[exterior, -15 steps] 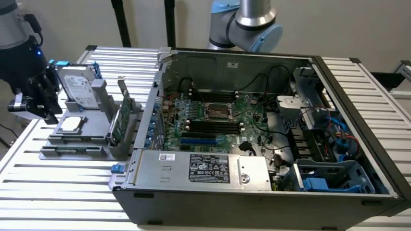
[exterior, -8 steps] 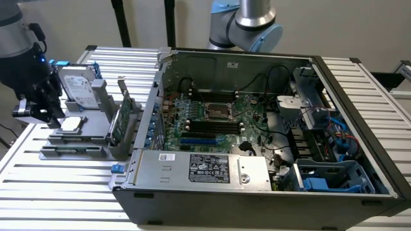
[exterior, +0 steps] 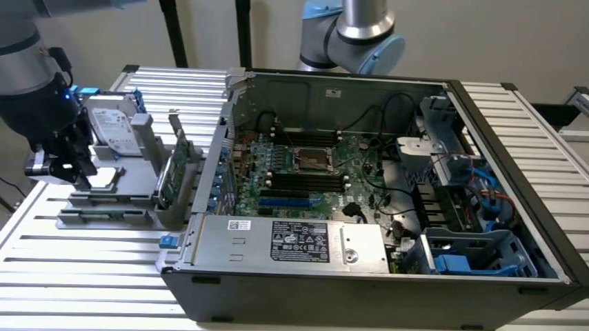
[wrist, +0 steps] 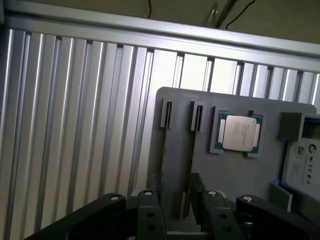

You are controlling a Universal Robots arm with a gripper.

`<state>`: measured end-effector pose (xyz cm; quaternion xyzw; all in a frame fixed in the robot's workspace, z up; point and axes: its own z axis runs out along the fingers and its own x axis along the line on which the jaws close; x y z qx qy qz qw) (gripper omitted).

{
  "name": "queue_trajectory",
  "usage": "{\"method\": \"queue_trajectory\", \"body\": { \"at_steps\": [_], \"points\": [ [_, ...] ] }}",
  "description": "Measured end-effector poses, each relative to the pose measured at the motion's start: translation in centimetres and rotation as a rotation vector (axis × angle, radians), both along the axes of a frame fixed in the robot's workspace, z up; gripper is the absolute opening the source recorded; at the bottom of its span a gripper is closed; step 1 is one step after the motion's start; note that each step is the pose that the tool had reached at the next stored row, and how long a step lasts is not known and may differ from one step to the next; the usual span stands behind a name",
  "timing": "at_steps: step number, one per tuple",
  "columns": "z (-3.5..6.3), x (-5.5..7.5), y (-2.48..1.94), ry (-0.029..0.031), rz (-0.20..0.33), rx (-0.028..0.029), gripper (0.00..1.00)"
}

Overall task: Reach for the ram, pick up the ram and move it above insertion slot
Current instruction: 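Pick up the ram and move it above insertion slot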

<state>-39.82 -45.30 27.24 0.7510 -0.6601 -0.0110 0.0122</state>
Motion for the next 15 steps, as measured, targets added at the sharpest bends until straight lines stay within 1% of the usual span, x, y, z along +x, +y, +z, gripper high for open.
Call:
{"method": "queue_trajectory", "body": {
  "at_steps": [7,9,15],
  "points": [
    [-1.27,-0.1,-0.13,-0.0029,-0.035,0.0,0.36],
    [-1.64,-0.1,-0.14,-0.0042,-0.039,0.0001,0.36],
    [-2.73,-0.1,-0.13,-0.0054,-0.042,0.0001,0.36]
  ]
}}
